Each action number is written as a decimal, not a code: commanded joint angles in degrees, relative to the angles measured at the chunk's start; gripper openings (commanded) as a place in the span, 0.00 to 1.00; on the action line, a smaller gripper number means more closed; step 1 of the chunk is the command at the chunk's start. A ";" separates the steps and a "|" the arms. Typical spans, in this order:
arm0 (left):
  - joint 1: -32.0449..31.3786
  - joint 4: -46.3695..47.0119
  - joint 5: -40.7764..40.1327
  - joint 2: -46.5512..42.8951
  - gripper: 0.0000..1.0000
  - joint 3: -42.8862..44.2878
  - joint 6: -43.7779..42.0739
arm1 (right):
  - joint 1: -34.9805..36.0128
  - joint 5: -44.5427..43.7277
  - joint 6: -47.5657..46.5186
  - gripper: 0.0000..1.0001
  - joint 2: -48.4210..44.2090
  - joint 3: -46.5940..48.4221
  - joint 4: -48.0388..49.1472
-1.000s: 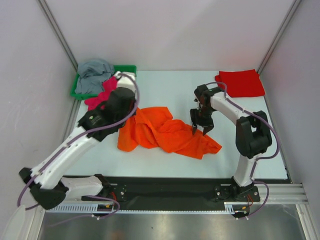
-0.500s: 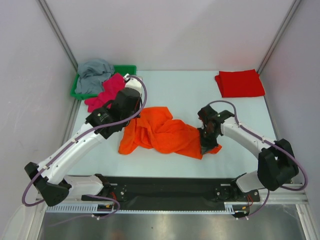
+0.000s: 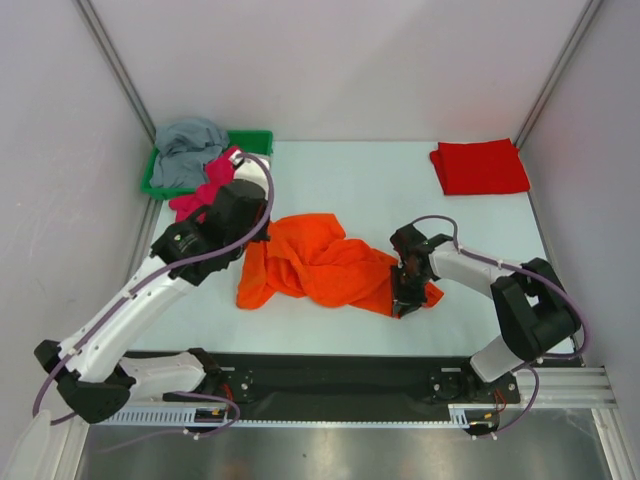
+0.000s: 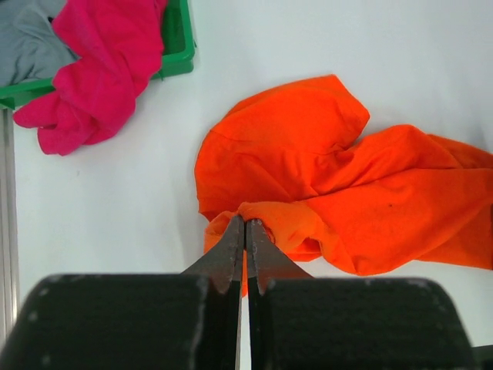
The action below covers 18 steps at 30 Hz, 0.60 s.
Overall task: Fold and stack the t-shirts
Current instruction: Flatten the tshirt out
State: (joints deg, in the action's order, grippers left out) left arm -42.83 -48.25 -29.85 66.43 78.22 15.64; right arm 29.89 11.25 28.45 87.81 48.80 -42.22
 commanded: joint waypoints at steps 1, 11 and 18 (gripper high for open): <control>0.55 -0.27 -2.75 -4.11 0.00 4.05 1.41 | -0.09 0.01 -0.93 0.25 2.01 3.40 2.41; 2.66 1.15 -8.21 -0.97 0.00 7.02 -6.93 | -5.45 -1.67 -7.35 0.00 9.38 17.37 -4.10; 4.68 -0.79 -10.24 5.90 0.00 10.55 -8.52 | -7.21 0.80 -12.10 0.28 18.89 32.05 -10.78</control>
State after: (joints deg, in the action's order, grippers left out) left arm -38.98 -49.43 -38.13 72.27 85.95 9.30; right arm 22.65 11.40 19.40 105.08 75.83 -48.82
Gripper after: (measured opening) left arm 0.008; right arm 0.245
